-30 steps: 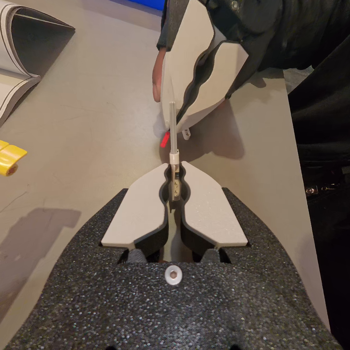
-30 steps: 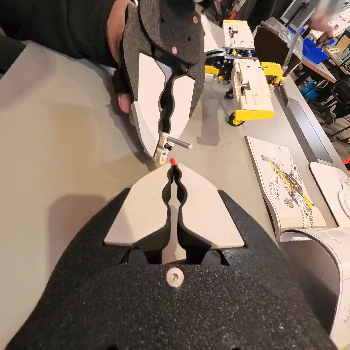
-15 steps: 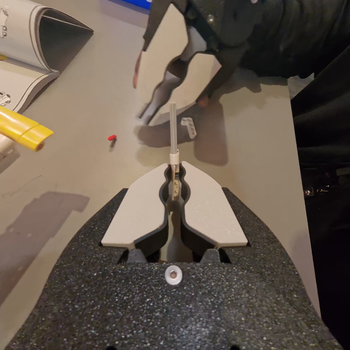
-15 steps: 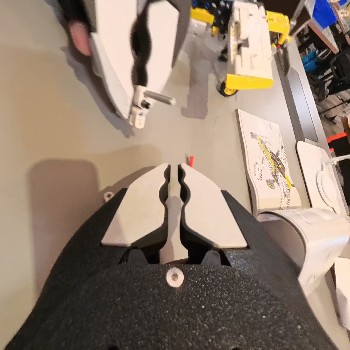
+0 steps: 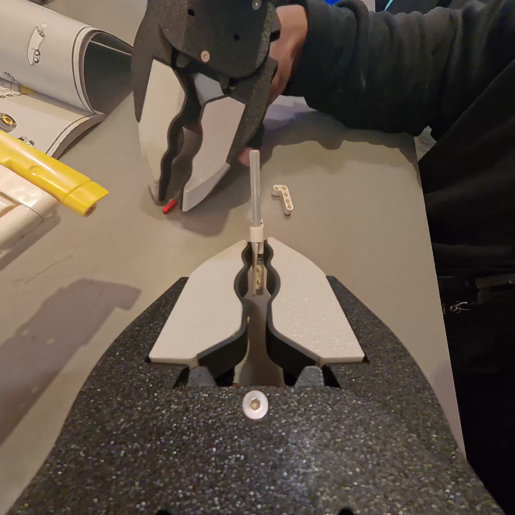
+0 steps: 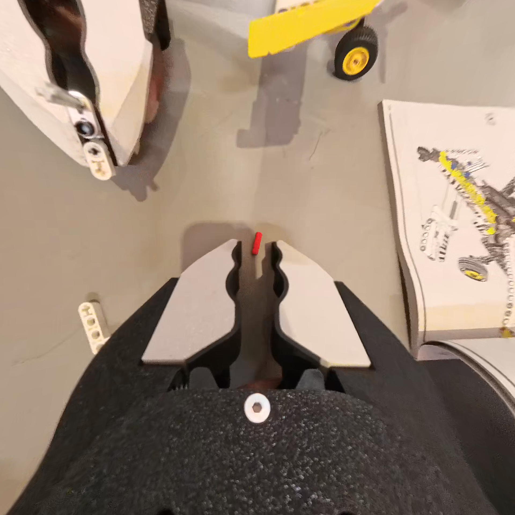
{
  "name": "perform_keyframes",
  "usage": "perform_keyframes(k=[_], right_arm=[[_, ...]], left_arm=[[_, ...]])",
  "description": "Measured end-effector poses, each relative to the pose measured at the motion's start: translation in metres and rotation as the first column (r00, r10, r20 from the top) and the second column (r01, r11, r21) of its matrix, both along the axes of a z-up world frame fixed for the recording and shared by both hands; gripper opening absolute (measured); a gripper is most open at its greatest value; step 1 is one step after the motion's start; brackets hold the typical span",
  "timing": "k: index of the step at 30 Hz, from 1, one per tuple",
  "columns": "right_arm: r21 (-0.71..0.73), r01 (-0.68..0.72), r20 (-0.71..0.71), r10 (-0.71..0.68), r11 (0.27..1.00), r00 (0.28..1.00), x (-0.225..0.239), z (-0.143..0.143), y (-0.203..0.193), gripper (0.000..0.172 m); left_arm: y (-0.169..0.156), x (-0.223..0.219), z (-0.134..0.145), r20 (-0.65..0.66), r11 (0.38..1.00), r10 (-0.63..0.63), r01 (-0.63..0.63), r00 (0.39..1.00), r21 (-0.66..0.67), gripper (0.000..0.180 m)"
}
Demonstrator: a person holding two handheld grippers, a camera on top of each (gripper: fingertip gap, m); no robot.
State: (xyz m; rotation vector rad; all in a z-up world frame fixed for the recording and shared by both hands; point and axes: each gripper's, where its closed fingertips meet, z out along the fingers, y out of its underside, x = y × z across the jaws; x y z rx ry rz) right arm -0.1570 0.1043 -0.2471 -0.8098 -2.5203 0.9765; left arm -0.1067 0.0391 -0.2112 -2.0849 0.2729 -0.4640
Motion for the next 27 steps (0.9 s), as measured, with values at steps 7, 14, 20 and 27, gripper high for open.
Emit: perform_keyframes(k=[7, 14, 20, 27], right_arm=[[0.078, 0.034, -0.052, -0.030, 0.996, 0.998, -0.003, -0.001, -0.003, 0.003], [0.400, -0.062, -0.551, 0.294, 0.915, 0.781, 0.019, 0.040, -0.017, 0.003], [0.649, -0.023, -0.640, 0.563, 0.760, 0.524, 0.030, 0.055, -0.037, 0.003], [0.766, -0.011, -0.580, 0.700, 0.642, 0.417, 0.039, 0.048, -0.043, 0.003]], left_arm=[[0.005, -0.010, 0.000, -0.011, 0.997, 0.075, -0.075, 0.997, 0.004, 0.008], [0.011, -0.020, -0.004, 0.059, 0.985, 0.165, -0.162, 0.985, -0.055, 0.008], [0.011, -0.015, -0.005, 0.103, 0.986, 0.145, -0.136, 0.984, -0.092, 0.008], [0.008, -0.003, -0.006, 0.124, 0.992, 0.070, -0.057, 0.990, -0.109, 0.007]])
